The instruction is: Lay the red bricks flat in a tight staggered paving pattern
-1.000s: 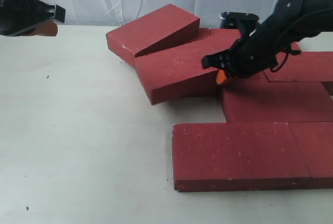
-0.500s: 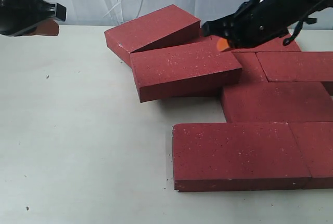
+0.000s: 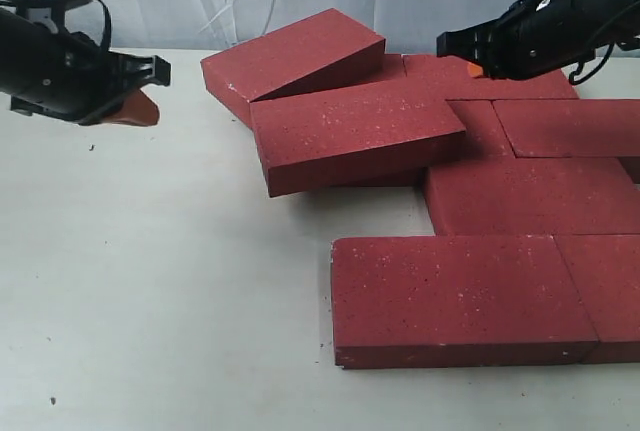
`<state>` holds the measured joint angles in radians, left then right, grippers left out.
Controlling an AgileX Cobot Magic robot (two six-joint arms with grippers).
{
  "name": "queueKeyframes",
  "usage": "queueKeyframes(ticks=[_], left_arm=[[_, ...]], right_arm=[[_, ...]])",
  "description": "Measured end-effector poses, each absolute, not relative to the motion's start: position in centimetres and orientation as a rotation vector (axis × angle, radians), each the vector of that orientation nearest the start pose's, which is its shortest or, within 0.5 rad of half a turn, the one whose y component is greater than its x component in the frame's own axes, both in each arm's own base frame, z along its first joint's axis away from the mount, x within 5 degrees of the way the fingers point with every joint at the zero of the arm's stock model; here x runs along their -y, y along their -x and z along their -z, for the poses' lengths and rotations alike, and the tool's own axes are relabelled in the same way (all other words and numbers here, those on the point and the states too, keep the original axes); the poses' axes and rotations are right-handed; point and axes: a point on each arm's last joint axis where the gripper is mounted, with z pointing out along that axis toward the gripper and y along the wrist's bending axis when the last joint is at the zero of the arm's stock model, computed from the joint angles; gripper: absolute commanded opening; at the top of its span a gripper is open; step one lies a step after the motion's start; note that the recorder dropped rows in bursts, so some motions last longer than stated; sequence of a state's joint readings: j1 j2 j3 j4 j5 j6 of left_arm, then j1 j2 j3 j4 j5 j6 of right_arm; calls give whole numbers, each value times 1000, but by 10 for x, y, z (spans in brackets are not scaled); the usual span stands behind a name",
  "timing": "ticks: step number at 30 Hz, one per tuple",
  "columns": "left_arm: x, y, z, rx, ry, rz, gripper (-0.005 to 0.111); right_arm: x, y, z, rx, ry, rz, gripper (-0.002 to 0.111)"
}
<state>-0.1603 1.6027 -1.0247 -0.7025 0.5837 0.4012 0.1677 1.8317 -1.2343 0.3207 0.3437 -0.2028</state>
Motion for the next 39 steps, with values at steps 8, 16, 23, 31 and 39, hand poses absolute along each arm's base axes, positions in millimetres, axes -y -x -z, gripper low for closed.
queueKeyframes(ticks=[8, 16, 23, 31, 39], left_arm=[[126, -343, -182, -2607, -104, 692, 0], [152, -362, -178, -2580, -109, 765, 0], [153, -361, -178, -2585, -110, 776, 0], [154, -357, -180, -2610, -151, 801, 0], [148, -341, -212, -2580, -343, 742, 0]], right_arm=[[-76, -408, -174, -2438, 105, -220, -1], [-79, -400, -162, -2556, 200, -243, -1], [-87, -390, -173, -2604, 235, -314, -1], [-87, -367, -233, -2542, 300, -360, -1], [-100, -337, -272, -2520, 463, -356, -1]])
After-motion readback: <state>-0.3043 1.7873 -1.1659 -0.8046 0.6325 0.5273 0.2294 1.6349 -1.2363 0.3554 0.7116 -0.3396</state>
